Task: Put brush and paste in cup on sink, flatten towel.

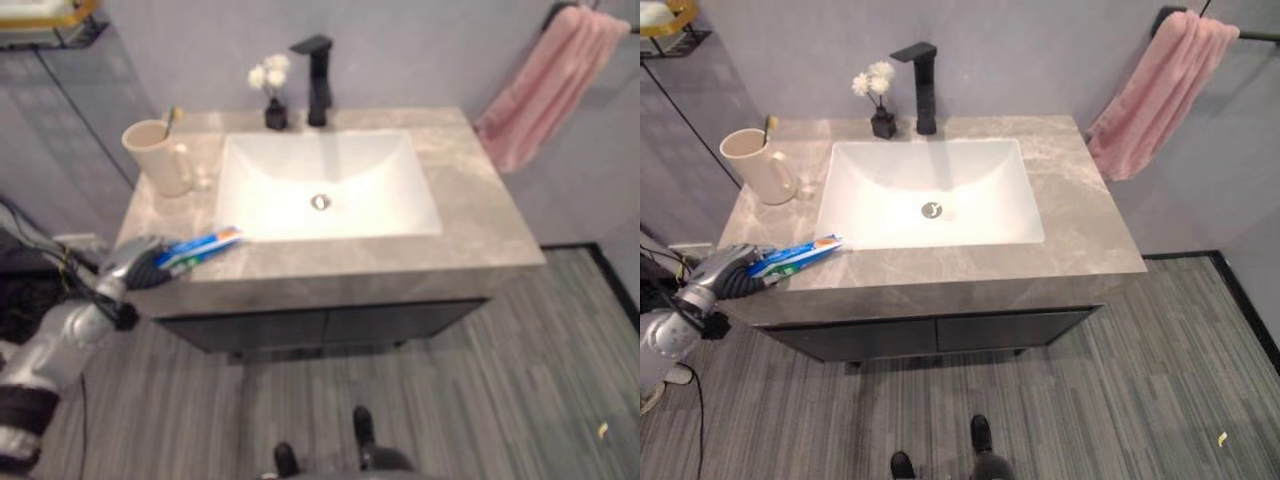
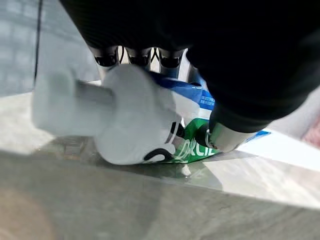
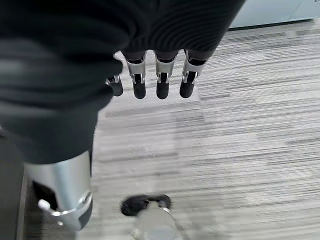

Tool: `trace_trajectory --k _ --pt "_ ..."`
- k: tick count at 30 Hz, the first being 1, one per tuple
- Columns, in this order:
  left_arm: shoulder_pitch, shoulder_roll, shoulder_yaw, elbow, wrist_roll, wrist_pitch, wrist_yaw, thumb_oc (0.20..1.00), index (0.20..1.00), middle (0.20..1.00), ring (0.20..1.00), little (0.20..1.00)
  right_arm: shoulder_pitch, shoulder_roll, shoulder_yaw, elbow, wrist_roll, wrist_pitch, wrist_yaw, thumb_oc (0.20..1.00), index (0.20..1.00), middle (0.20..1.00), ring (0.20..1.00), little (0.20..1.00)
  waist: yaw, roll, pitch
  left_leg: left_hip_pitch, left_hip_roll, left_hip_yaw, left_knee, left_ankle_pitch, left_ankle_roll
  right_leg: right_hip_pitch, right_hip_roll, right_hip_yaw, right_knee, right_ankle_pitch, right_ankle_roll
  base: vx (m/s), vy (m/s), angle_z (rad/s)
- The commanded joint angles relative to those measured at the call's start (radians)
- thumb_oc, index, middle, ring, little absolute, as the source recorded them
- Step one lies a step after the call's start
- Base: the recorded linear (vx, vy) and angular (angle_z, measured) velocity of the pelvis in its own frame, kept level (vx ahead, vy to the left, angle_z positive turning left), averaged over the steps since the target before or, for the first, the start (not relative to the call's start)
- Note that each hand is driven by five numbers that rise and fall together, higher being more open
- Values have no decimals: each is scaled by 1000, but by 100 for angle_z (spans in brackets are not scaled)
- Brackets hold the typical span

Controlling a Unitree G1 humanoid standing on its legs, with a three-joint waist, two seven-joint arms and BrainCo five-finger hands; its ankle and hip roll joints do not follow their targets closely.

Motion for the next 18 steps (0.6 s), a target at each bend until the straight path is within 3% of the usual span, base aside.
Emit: trace_trajectory --k 1,18 --pt "72 -63 -65 10 50 -7 -8 200 200 200 200 200 -30 1 -49 6 102 -25 -28 1000 1000 1000 1000 1000 -27 -3 13 10 37 -32 19 -73 7 80 8 -9 6 -104 27 -12 -41 1" --pt "56 -136 46 -93 46 -6 141 200 200 200 200 200 -53 -74 -183 -138 243 -81 -117 1000 1000 1000 1000 1000 -54 -2 -36 80 56 -13 19 -85 -6 143 25 1 6 -123 13 -7 -20 0"
